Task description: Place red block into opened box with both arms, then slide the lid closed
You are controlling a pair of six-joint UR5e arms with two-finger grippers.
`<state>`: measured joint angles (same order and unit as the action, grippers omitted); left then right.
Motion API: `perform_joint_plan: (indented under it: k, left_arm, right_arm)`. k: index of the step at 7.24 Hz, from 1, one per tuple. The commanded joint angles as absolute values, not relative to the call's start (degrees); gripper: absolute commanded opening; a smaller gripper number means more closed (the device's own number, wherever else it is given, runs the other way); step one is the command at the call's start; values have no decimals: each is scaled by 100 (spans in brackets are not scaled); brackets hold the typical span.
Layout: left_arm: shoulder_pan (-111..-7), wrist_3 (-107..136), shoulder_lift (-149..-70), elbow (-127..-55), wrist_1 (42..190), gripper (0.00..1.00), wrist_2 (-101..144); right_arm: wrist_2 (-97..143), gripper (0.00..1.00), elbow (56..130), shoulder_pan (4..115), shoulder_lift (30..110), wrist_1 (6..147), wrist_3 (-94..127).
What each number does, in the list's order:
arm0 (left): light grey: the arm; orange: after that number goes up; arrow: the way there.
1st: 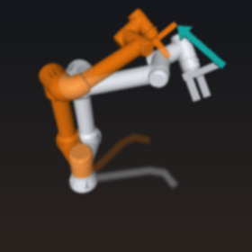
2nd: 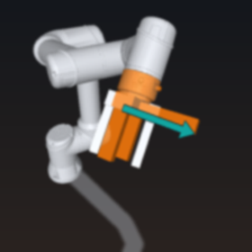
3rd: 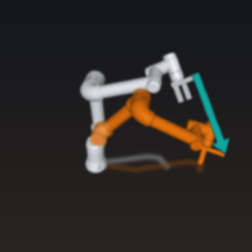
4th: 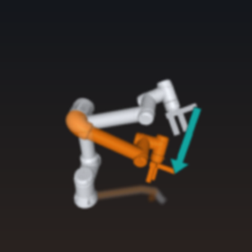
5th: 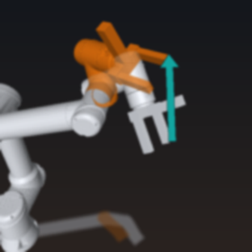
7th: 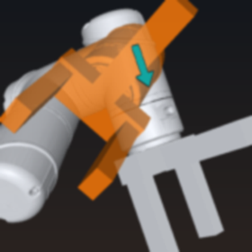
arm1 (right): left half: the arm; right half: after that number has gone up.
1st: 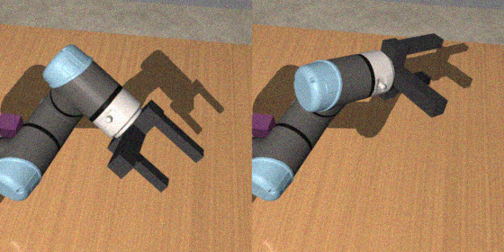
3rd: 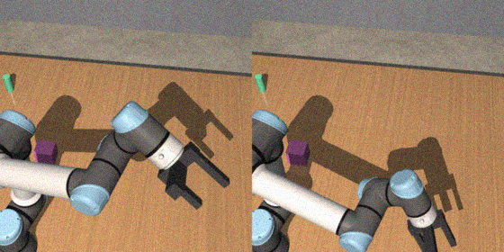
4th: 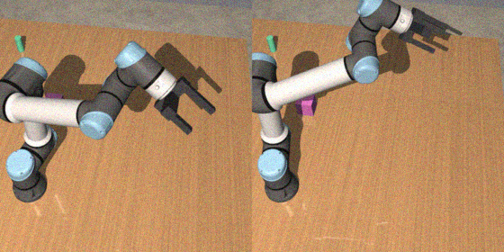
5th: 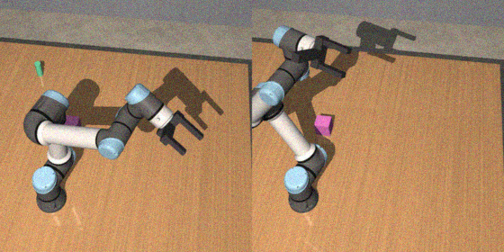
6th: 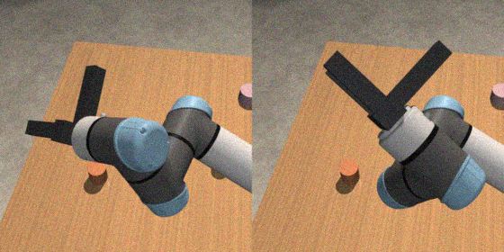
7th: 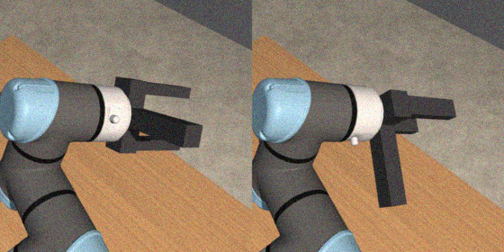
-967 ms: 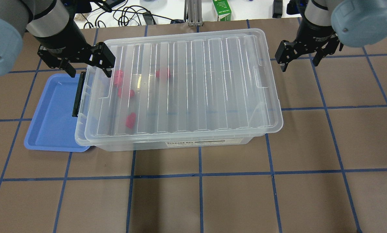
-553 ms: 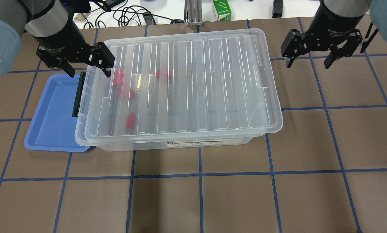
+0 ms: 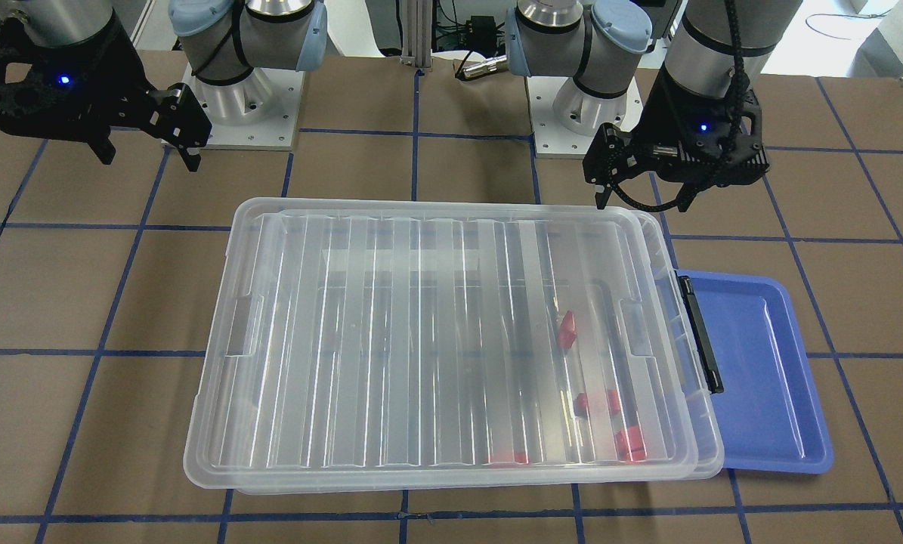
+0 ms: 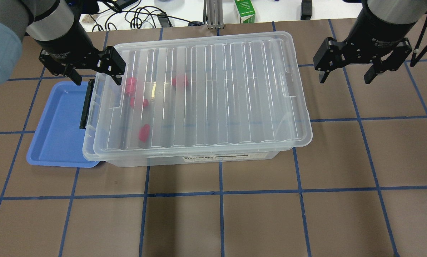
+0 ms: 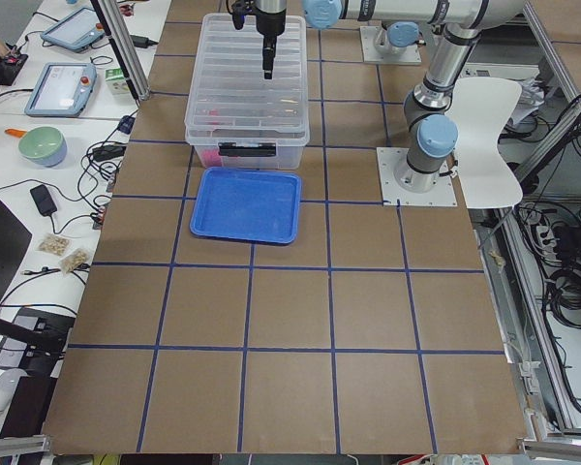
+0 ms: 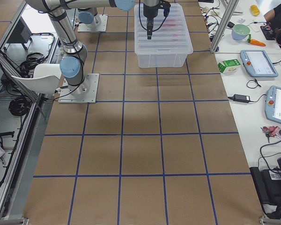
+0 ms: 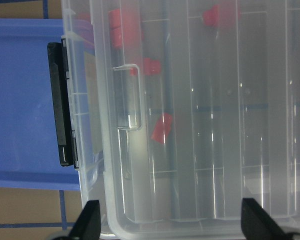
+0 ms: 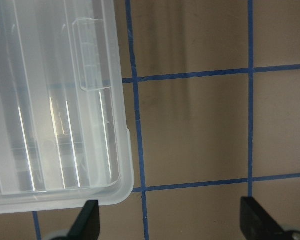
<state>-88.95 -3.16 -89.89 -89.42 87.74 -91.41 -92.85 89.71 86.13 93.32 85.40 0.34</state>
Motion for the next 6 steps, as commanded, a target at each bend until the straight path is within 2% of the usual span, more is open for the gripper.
perform_joint_plan:
  k: [1, 6]
  left_arm:
    - [-8903, -299, -8991, -8938, 8937, 100, -9149]
    - [-8903, -290, -9044, -8754, 8982, 100, -9141]
  right_arm:
    - [-9475, 100, 9009, 8665, 9369, 8534, 114]
    - [-8947, 100, 9105, 8771, 9510, 8464, 360]
